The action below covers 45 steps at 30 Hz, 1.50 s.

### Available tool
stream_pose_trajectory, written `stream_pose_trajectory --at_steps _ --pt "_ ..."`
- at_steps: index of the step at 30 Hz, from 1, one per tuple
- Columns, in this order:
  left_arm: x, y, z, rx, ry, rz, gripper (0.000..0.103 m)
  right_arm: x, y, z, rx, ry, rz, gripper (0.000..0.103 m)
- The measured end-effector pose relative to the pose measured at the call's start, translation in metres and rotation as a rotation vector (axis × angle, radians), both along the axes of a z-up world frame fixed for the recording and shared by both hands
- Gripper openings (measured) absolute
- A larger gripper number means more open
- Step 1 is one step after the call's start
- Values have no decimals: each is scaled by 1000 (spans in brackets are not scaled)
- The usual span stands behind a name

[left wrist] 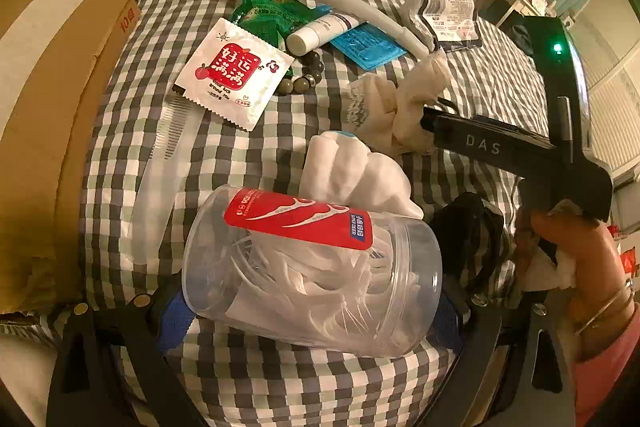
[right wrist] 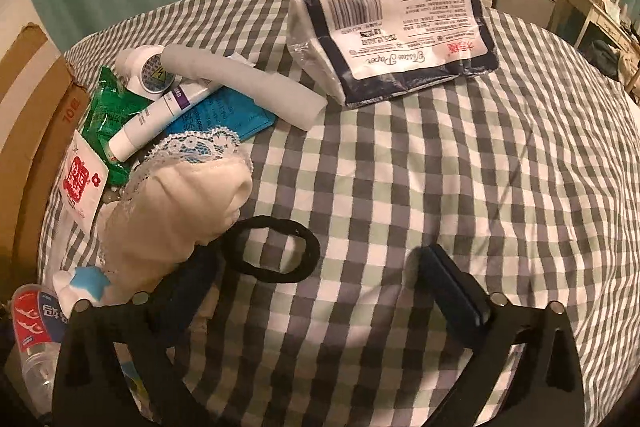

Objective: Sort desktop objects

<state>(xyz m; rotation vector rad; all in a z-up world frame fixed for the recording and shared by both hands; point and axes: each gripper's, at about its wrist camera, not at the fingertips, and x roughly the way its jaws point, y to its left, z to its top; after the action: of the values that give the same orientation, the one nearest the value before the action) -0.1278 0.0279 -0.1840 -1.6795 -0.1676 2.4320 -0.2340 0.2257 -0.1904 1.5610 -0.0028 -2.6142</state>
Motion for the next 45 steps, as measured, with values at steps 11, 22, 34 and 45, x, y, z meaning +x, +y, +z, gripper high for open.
stream_pose_trajectory --at_steps 11,22,34,45 --pt "2 7 5 -20 40 -13 96 -3 27 20 -76 22 -107 5" --pt "19 2 38 -56 148 -29 96 57 34 80 -188 136 -108 5" --pt "32 -41 145 -8 354 51 96 120 0 181 -325 309 -1 5" --pt "36 -153 192 -102 439 268 96 127 -141 255 -389 385 318 5"
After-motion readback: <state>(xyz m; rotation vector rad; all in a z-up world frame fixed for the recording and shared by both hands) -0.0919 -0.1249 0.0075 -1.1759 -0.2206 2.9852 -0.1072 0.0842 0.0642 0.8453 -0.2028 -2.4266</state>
